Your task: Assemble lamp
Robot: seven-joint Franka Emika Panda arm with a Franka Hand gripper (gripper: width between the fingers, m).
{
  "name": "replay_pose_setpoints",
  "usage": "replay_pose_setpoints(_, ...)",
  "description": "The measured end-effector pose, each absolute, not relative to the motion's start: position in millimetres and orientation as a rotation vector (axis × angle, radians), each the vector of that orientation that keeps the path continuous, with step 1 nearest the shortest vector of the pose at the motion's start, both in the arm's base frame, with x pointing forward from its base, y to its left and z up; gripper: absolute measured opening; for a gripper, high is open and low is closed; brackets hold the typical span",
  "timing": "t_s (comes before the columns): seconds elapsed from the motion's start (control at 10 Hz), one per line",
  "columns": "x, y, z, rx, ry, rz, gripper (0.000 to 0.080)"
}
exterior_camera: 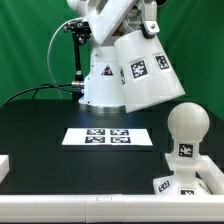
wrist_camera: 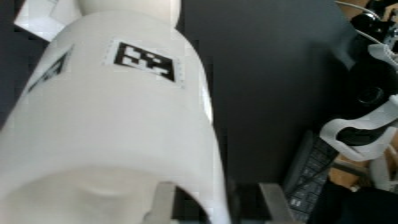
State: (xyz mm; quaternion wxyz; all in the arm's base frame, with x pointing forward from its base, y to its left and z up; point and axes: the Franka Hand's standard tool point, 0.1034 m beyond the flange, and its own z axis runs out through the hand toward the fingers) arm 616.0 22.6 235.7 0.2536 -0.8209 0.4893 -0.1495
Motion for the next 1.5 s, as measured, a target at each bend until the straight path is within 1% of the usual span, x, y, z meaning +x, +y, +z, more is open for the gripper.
replay_pose_setpoints(0.1, 618, 29, 229.3, -2.245, 1.334, -0.392, 0.0042)
replay_pose_setpoints(0.3, 624, 39, 228.0, -2.237, 1.358, -0.378, 0.0042)
replay_pose_setpoints(0.5, 624, 44, 219.8, -2.246, 1.366, -0.361, 0.0042)
replay_pose_setpoints(0.7, 624, 47, 202.4, -2.267, 1.388, -0.335, 0.0042)
replay_pose_setpoints(1.1, 633, 50, 162.0, -2.321, 1.427, -0.281, 0.0042)
replay_pose_setpoints(1.3, 634, 48, 162.2, -2.329, 1.423, -0.278, 0.0042)
replay_pose_setpoints(1.4, 634, 48, 161.9, -2.329, 1.423, -0.277, 0.0122)
replay_pose_setpoints(1.5, 633, 48, 161.8, -2.329, 1.424, -0.277, 0.0258)
